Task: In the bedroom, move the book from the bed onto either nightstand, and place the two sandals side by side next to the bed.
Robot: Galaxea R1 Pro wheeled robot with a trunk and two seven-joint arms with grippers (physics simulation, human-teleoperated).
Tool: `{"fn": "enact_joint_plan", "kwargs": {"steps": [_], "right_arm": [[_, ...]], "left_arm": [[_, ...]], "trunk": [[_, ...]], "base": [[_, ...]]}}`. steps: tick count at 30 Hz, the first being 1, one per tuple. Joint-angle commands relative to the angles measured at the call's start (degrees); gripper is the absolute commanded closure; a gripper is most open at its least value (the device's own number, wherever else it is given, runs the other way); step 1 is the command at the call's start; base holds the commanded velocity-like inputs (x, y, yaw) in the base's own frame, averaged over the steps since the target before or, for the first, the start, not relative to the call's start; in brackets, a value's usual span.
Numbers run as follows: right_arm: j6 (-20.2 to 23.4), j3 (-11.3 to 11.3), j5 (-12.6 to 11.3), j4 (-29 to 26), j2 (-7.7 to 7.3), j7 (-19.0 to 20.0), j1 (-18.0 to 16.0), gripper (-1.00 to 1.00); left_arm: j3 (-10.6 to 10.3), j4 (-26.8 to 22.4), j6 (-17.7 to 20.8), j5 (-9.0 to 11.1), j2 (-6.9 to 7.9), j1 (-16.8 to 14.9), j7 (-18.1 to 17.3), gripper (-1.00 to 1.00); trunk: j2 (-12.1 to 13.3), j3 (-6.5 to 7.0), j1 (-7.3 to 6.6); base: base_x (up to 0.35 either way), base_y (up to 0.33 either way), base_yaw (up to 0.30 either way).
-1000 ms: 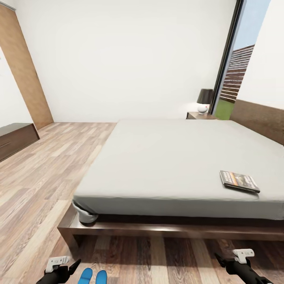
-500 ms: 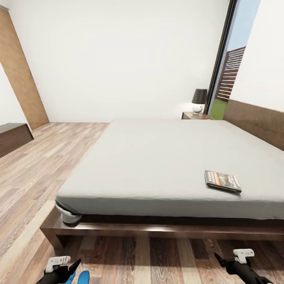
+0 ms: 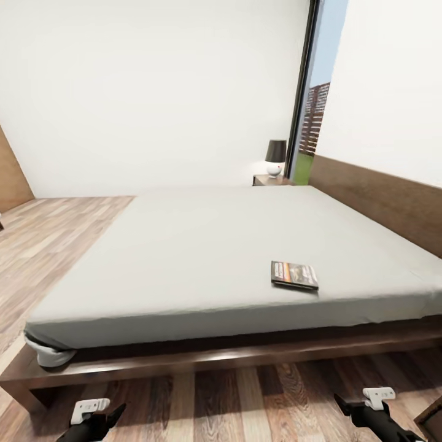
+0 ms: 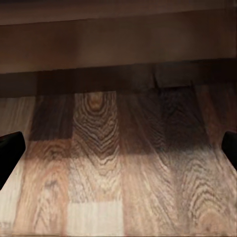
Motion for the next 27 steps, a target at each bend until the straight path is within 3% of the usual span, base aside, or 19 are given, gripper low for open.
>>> {"fn": "enact_joint_plan", "kwargs": {"steps": [1, 14, 27], "right_arm": [[-0.15, 0.47, -0.60, 0.07, 0.00, 0.19, -0.05, -1.00], [-0.15, 0.49, -0.60, 0.08, 0.01, 0.19, -0.05, -1.00], [-0.15, 0.47, -0.60, 0.09, 0.00, 0.19, -0.05, -1.00]], "left_arm": [[0.23, 0.00, -0.13, -0.10, -0.02, -0.03, -0.34, -1.00], [0.23, 0.05, -0.19, -0.10, -0.02, -0.03, -0.34, -1.00], [0.23, 0.08, -0.22, -0.10, -0.02, -0.03, -0.26, -1.00]], "trunk": [[-0.02, -0.01, -0.01], [-0.02, 0.06, -0.01], [-0.02, 0.06, -0.01]], "base": [[0.000, -0.293, -0.247], [0.012, -0.266, -0.036], [0.241, -0.203, 0.000]]}}
